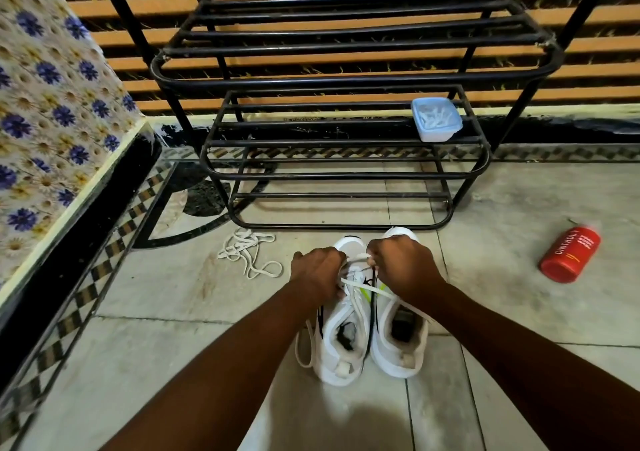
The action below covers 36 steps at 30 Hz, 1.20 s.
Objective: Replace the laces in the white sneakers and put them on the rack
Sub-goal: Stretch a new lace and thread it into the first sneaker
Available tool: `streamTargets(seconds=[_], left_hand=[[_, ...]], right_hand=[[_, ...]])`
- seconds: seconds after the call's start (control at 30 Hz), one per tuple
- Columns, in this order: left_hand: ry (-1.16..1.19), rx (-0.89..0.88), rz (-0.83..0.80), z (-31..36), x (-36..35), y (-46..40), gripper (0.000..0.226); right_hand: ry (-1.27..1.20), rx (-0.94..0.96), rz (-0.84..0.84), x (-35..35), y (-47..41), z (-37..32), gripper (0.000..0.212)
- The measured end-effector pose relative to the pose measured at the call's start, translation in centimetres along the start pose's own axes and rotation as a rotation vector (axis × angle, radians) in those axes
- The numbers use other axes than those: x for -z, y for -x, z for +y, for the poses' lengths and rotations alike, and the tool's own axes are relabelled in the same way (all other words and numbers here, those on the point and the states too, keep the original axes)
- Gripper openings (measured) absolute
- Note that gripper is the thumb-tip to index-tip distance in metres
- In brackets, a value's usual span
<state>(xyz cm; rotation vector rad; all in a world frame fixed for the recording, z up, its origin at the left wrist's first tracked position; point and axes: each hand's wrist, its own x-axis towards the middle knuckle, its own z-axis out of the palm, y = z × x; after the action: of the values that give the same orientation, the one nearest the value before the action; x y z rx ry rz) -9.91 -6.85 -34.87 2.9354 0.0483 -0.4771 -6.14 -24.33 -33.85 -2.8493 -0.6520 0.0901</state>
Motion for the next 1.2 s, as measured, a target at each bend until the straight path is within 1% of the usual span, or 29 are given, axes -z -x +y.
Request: streamTargets(seconds=[0.07,0.13,0.2,0.23,0.3,0.33,0.37,0.4,0.47,0.53,0.57,0.63,0.67,0.7,0.8,0.87,1.0,1.07,1.13,1.2], left_hand=[[-0.014,-0.027,-0.016,0.0,0.2,-0.2,0.052],[-0.021,-0.055,-0.034,-0.1,0.3,-0.6,0.056],[-0.029,-0.079,-0.040,-0.4,0.9,-0.8,0.053],[-0.023,-0.086,-0.041,-0.5,1.2,-0.9,0.053],[0.017,-0.096,-0.037,-1.0,2.0,-0.8,0.051],[0.055,-0.097,-0.020,-1.2,2.4,-0.8,0.045],[0.112,-0.105,0.016,-1.3,3.0,-0.7,0.038],[0.204,-0.110,0.057,-1.5,3.6,-0.5,0.031],[0.472,-0.170,0.169,-1.7,5.3,0.3,0.025],[0.756,-0.228,0.248,-1.2,7.8,2.1,0.020],[0.877,-0.242,0.274,-0.7,9.3,3.0,0.019],[1.051,-0.241,0.341,0.1,12.7,4.8,0.032],[1.104,-0.247,0.382,0.5,14.3,5.7,0.034],[1.140,-0.259,0.424,0.8,16.2,6.6,0.030],[1.186,-0.281,0.477,1.9,21.5,8.6,0.016],[1.205,-0.272,0.539,2.5,25.2,10.0,0.016],[1.159,-0.300,0.641,3.0,31.0,12.8,0.015],[1.137,-0.279,0.666,2.9,32.5,13.6,0.014],[1.166,-0.279,0.701,2.9,33.8,14.6,0.013],[1.189,-0.300,0.746,3.0,35.0,15.6,0.012]], right_hand=[[-0.067,-0.023,-0.047,-0.3,0.1,0.5,0.008],[-0.187,-0.060,-0.107,-0.1,0.4,0.7,0.020],[-0.309,-0.059,-0.064,-0.3,0.4,1.9,0.040],[-0.308,-0.053,-0.040,-0.7,0.2,2.8,0.042],[-0.334,-0.083,-0.008,0.8,0.3,2.6,0.024],[-0.387,-0.110,0.028,1.8,0.4,2.2,0.024],[-0.399,-0.102,0.060,3.0,0.6,2.0,0.030],[-0.425,-0.087,0.078,3.9,0.7,1.6,0.032],[-0.506,-0.062,0.108,6.1,1.1,0.8,0.031],[-0.602,-0.021,0.121,8.6,1.5,-0.2,0.035],[-0.666,0.005,0.116,10.0,1.6,-0.7,0.032],[-0.759,0.072,0.109,13.4,1.8,-2.1,0.029],[-0.774,0.113,0.100,15.2,2.1,-2.9,0.029],[-0.765,0.155,0.117,17.3,2.4,-3.8,0.028],[-0.749,0.231,0.277,22.5,2.7,-5.9,0.024],[-0.795,0.248,0.359,25.8,2.5,-7.3,0.023],[-0.808,0.217,0.549,30.8,2.0,-9.3,0.031],[-0.921,0.161,0.586,32.5,1.7,-9.9,0.032],[-1.028,0.109,0.587,34.2,1.8,-10.4,0.026],[-1.081,0.092,0.586,35.7,1.9,-11.1,0.020]])
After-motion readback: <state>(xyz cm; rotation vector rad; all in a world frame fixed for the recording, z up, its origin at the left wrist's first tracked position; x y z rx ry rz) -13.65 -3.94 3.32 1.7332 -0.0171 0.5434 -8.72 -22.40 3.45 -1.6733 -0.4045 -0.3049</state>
